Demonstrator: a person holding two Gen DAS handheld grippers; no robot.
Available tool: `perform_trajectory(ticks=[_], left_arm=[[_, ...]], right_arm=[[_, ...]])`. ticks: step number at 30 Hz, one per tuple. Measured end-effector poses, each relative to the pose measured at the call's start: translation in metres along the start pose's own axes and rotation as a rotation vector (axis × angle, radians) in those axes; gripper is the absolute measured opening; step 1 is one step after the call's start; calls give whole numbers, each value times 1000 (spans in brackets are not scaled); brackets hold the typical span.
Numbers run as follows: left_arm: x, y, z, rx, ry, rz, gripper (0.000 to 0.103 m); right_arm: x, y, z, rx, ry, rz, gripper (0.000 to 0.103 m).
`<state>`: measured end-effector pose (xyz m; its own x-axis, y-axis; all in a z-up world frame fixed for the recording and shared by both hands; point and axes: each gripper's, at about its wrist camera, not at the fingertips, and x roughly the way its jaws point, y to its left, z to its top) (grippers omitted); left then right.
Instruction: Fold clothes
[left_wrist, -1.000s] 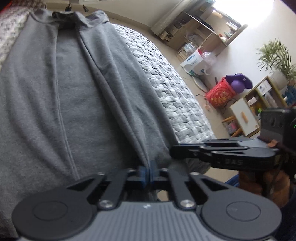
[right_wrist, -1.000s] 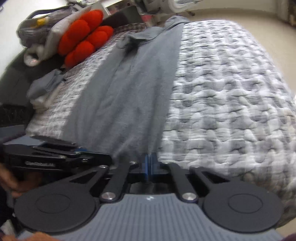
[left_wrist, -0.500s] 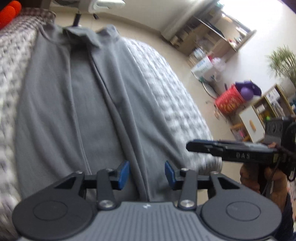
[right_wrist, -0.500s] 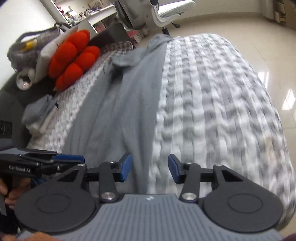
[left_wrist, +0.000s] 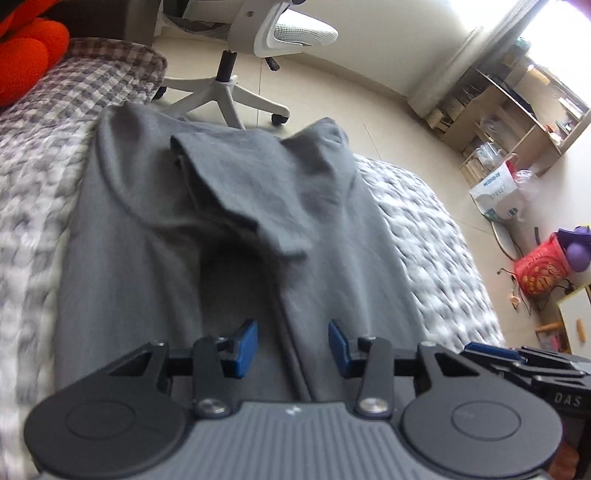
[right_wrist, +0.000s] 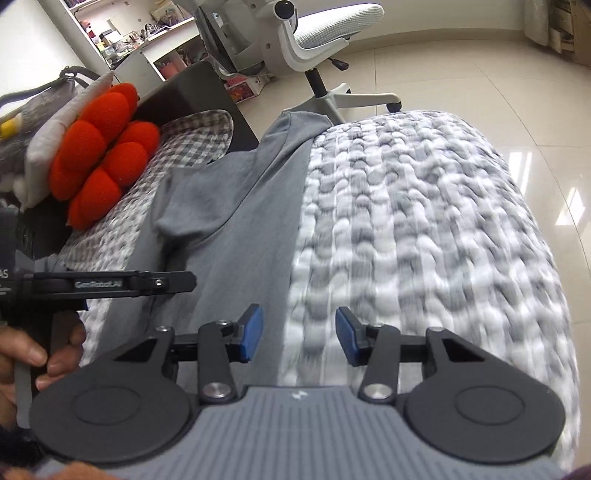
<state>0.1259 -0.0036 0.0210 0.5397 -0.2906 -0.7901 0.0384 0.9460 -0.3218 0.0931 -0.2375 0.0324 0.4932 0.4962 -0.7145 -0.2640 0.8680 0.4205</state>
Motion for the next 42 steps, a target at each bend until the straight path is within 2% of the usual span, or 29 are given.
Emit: perform_trajectory(ticks=[1, 3, 5, 6, 7, 8, 10, 13, 17, 19, 20, 21, 22, 23, 24, 25, 27, 34, 39, 42], left_arm=[[4, 0, 4, 13, -18, 6, 33], [9, 1, 15, 24, -37, 12, 8], [12, 5, 21, 19, -46, -5, 7], [13, 6, 22, 24, -54, -13, 7], [12, 5, 24, 36, -66, -22, 7], [11, 5, 26, 40, -81, -42, 6], [6, 8, 33, 35, -118, -92, 6], [0, 10, 35, 46, -151, -110, 6], [15, 11, 27, 84, -83, -51, 6], [20, 17, 26, 66, -71, -65, 7], [20, 19, 26, 58, -71, -77, 9], [19, 21, 27, 48, -70, -90, 10], [18, 23, 29, 34, -69, -101, 13], [17, 25, 30, 22, -68, -107, 18], [16, 26, 31, 12, -68, -113, 23], [16, 26, 31, 9, -72, -116, 26], [14, 25, 30, 13, -88, -123, 36], [-6, 28, 39, -32, -103, -161, 38], [-28, 35, 60, -22, -154, -103, 38], [-21, 49, 80, -35, -186, -47, 42]], right_arm=[[6, -2, 2, 1, 3, 12, 48], [18, -2, 8, -10, 6, 30, 48], [24, -2, 16, -25, -5, 34, 45], [29, -1, 20, -26, -9, 40, 36], [33, 0, 22, -27, -10, 46, 14], [38, 2, 23, -38, -4, 45, 3], [42, 7, 25, -78, -4, 16, 1], [36, 6, 29, -60, -22, -22, 1], [41, 5, 26, -85, 5, -30, 1], [41, 2, 31, -54, 3, -13, 5], [41, 0, 34, -42, -2, -2, 8], [43, -3, 38, -31, -8, 10, 17], [45, -6, 42, -18, -16, 16, 22], [47, -9, 48, -3, -28, 26, 28], [49, -12, 53, 8, -40, 35, 40], [53, -13, 60, 12, -52, 44, 42], [62, -15, 74, 12, -73, 41, 42], [100, -21, 114, -6, -122, 59, 42], [123, -28, 139, -22, -134, 56, 39], [135, -29, 152, -32, -137, 47, 38]])
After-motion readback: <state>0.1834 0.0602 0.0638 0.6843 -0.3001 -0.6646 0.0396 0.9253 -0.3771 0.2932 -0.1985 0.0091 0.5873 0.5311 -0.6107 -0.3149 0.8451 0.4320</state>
